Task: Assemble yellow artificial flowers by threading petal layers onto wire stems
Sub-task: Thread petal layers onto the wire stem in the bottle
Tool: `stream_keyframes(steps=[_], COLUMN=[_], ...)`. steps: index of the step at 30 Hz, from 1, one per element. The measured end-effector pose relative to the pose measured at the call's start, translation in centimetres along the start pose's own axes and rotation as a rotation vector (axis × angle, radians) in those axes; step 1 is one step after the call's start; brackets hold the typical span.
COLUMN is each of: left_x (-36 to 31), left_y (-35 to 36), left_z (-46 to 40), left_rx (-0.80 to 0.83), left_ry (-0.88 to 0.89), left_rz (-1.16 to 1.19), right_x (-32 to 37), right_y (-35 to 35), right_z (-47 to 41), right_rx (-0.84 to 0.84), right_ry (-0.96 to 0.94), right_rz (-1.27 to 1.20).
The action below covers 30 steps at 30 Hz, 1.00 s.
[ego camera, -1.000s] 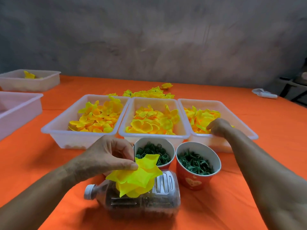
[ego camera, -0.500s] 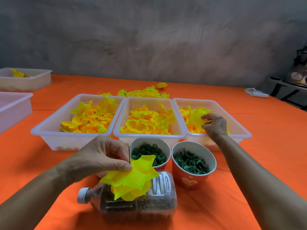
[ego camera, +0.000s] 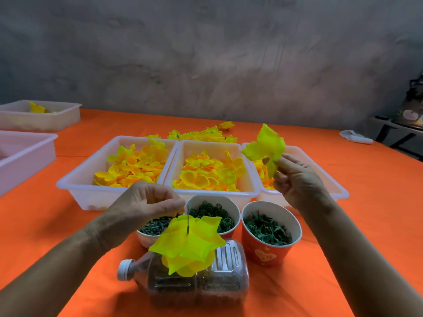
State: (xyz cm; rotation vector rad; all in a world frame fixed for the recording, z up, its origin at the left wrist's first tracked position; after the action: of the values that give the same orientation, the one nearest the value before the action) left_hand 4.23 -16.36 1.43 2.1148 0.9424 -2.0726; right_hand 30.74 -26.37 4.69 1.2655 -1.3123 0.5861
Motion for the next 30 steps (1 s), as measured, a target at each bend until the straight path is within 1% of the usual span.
stream_keyframes(steps=[1, 3, 5, 6, 8, 10, 11, 13, 16, 18, 21, 24, 27, 29, 30], left_x=[-1.1, -3.4, -5.1, -5.4, -5.5, -5.4, -5.5, -5.7, -5.5, -5.9, -6.9, -8.3, -9.5, -10.1, -10.5], left_y=[-0.3, -0.6, -0.7, -0.6, -0.2, 0.6, 0.9, 0.7, 0.0, -0.6, -1.4, -2.2, -2.1, -1.4, -0.9], left_z=[0.2, 0.3, -0.1, -0.4, -1.1, -1.3, -1.2, -0.9, -0.3, 0.2, 0.9, 1.8, 2.5, 2.7, 2.8], left_rx=[-0.057, -0.172, -0.246, -0.26, -0.229, -0.148, -0.122, -0.145, -0.236, -0.31, -0.412, -0.534, -0.599, -0.578, -0.552], left_ry=[0.033, 0.096, 0.098, 0.072, -0.017, -0.077, -0.068, -0.023, 0.009, 0.018, 0.082, 0.189, 0.287, 0.351, 0.38], left_rz=[0.017, 0.08, 0.121, 0.138, 0.228, 0.33, 0.352, 0.386, 0.462, 0.447, 0.421, 0.314, 0.15, 0.051, -0.01], right_x=[-0.7, -1.4, -2.2, -2.3, -2.3, -2.2, -2.0, -1.8, -1.6, -1.7, -1.4, -1.1, -2.0, -2.6, -2.7], right_y=[1.4, 4.2, 6.9, 7.9, 10.1, 11.6, 12.3, 13.3, 13.6, 12.8, 11.3, 10.8, 11.8, 13.1, 13.5], right_z=[0.3, 1.2, 2.2, 2.4, 3.2, 3.6, 3.8, 4.2, 4.3, 4.1, 4.1, 4.2, 4.5, 4.8, 4.9], right_rx=[0.09, 0.221, 0.321, 0.355, 0.421, 0.472, 0.502, 0.55, 0.545, 0.437, 0.251, 0.178, 0.218, 0.287, 0.316], right_ry=[0.046, 0.102, 0.148, 0.152, 0.139, 0.117, 0.106, 0.097, 0.101, 0.123, 0.122, 0.114, 0.249, 0.331, 0.346], right_rz=[-0.048, -0.034, 0.063, 0.116, 0.231, 0.311, 0.341, 0.371, 0.34, 0.313, 0.357, 0.344, 0.194, 0.098, 0.091])
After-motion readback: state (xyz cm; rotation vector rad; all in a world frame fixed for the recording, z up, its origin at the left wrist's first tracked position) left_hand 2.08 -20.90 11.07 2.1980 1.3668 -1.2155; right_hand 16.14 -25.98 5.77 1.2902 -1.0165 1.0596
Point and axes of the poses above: each hand's wrist, its own z-axis away from the middle knuckle, its own y-axis out of the palm, x = y × z, the point moved 9 cm from there along -z, towards the middle knuckle, and after that the axes turned 15 degrees about x, right-handed, at the moved point
